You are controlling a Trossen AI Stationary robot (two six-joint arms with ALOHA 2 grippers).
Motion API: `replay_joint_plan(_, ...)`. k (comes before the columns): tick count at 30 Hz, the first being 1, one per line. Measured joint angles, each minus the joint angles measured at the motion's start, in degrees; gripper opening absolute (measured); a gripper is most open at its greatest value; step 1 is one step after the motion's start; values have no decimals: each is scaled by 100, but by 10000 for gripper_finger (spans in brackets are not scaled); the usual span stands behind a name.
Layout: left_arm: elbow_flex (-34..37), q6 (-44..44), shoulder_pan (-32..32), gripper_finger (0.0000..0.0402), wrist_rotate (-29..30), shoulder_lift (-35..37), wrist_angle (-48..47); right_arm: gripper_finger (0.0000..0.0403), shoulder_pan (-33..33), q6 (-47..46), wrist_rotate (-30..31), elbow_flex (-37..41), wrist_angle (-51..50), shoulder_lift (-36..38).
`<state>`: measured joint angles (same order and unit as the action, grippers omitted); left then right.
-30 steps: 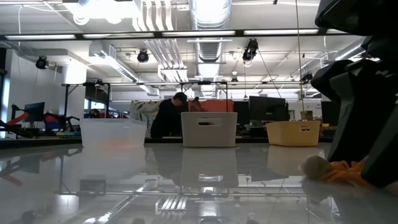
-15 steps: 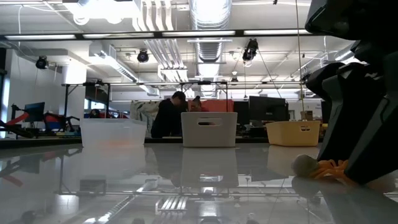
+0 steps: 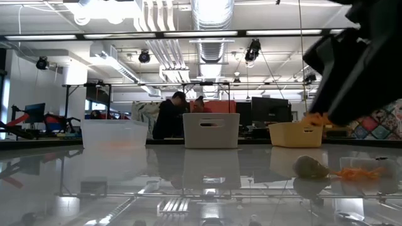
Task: Sort Halloween decoration
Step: Put the orange spider toy into the transparent white bin
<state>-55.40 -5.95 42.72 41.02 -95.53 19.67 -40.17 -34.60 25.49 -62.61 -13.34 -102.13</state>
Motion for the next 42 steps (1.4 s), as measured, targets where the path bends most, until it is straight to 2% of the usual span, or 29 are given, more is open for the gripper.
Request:
replay_joint_plan(4,84,-93,0,75,49,0,29,141,62,222,266,0,-9,207)
replay_joint_plan(7,84,80,24,75,417,84,12,141,227,275,458,0,-19,365)
replay_joint_plan(10,86,386,63,75,793,426,-84,141,497,296,487,-23,-2,489)
replay_joint_plan(14,176,517,58,75,795,839,-392,141,864,382,399,-97,3,599)
replay_joint_plan(21,924,72,-64,75,596,711,-141,141,1292,1838,101,-139,41,979)
replay_joint_plan(27,1267,20,-252,75,-31,351,1207,141,1679,2843,107,354,101,1732)
replay_joint_plan(32,993,-191,-540,82,-571,-181,1313,141,1800,2986,-193,1176,914,2452)
replay_joint_plan(37,538,-109,-752,121,-604,-1029,1568,141,1734,2596,-197,1919,1605,3046)
replay_joint_plan(42,173,-47,-937,173,-611,-1751,1815,141,1680,2230,-199,2301,1714,3416)
